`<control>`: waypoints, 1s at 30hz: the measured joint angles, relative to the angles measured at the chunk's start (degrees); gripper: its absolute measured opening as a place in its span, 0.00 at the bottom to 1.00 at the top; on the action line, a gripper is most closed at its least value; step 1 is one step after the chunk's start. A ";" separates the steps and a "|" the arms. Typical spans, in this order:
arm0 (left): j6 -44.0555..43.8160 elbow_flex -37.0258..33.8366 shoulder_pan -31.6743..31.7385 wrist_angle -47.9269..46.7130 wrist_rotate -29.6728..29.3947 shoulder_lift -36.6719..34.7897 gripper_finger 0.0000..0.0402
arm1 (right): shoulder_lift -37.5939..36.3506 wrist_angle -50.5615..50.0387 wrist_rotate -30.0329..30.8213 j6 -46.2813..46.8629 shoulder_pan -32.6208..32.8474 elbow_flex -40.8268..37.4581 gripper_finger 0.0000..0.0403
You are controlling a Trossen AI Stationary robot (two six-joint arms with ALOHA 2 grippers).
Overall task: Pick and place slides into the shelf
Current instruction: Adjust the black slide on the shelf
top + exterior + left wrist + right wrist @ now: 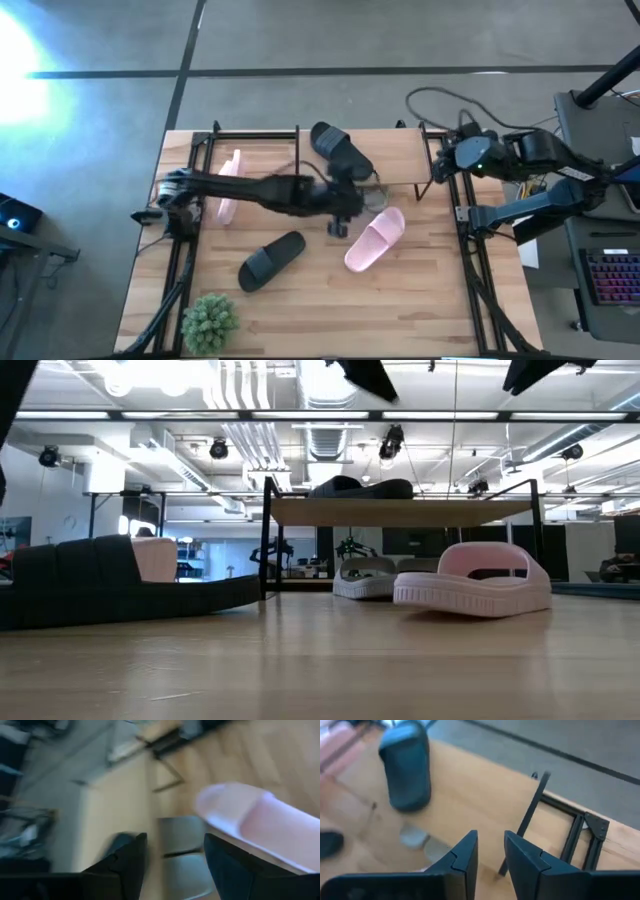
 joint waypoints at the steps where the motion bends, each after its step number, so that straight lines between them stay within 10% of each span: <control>1: -0.09 0.00 -0.02 -0.74 -1.46 -2.06 0.45 | 0.12 -0.06 -0.87 -0.53 0.59 -0.63 0.21; 13: -30.21 -5.49 1.82 -21.84 -14.11 -21.70 0.45 | 1.77 5.55 -0.02 6.03 9.35 -4.33 0.16; 21: -50.07 -15.96 5.23 -21.52 -13.46 -30.83 0.39 | 9.07 22.73 -7.73 -8.84 -5.35 -4.43 0.05; 30: -63.16 -24.55 5.73 -21.46 -12.82 -39.76 0.19 | 18.55 33.67 -31.59 -19.32 -28.08 -4.41 0.02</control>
